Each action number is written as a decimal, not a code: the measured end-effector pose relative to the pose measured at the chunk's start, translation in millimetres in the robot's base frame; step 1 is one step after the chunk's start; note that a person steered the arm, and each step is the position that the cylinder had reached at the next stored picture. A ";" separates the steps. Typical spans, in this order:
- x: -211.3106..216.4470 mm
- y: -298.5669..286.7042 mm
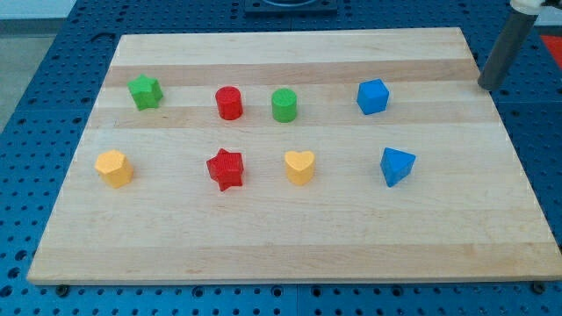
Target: Move your arm towards the green circle
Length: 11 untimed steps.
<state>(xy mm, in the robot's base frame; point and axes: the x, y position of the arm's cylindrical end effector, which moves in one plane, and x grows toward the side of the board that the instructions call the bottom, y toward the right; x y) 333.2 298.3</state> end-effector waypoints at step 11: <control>4.3 -342.6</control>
